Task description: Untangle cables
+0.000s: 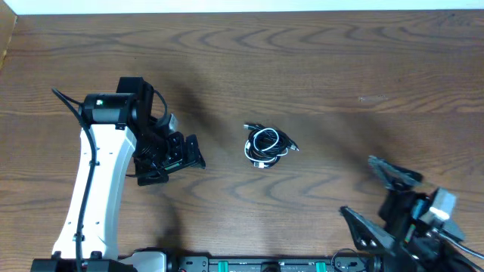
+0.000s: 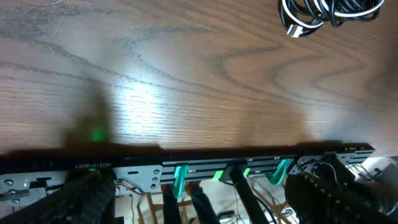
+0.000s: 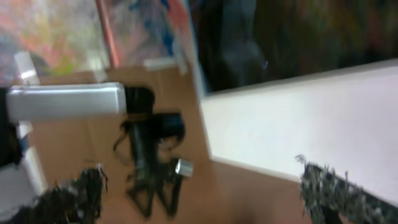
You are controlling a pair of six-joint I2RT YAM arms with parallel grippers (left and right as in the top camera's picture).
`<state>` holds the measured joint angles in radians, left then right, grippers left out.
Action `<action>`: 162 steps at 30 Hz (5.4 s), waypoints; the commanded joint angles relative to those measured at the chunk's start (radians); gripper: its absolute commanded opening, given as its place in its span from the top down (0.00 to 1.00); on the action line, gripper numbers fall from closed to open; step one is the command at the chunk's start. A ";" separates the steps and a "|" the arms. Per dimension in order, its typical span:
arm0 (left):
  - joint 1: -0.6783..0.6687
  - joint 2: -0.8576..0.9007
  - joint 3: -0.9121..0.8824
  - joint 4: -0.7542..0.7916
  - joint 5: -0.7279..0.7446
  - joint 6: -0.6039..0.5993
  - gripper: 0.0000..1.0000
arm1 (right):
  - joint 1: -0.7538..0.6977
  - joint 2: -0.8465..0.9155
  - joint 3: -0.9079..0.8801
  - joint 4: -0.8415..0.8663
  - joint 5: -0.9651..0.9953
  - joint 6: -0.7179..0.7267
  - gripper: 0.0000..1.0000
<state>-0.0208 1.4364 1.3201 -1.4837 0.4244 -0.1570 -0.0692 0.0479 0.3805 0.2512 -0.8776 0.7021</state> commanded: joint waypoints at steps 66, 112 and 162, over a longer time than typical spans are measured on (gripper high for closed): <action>0.002 0.001 -0.220 0.261 0.110 -0.047 0.06 | 0.483 1.664 0.502 -0.543 0.435 0.248 0.48; 0.002 0.001 -0.220 0.278 0.403 0.006 0.06 | 0.516 1.329 0.524 -0.495 0.343 0.172 0.98; 0.002 0.001 -0.220 0.465 0.612 -0.249 0.59 | 0.640 1.329 0.524 -0.303 0.276 0.412 0.99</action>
<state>-0.0208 1.4364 1.1046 -1.0199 1.0050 -0.3927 0.5690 1.3827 0.8871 -0.0593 -0.5980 1.0985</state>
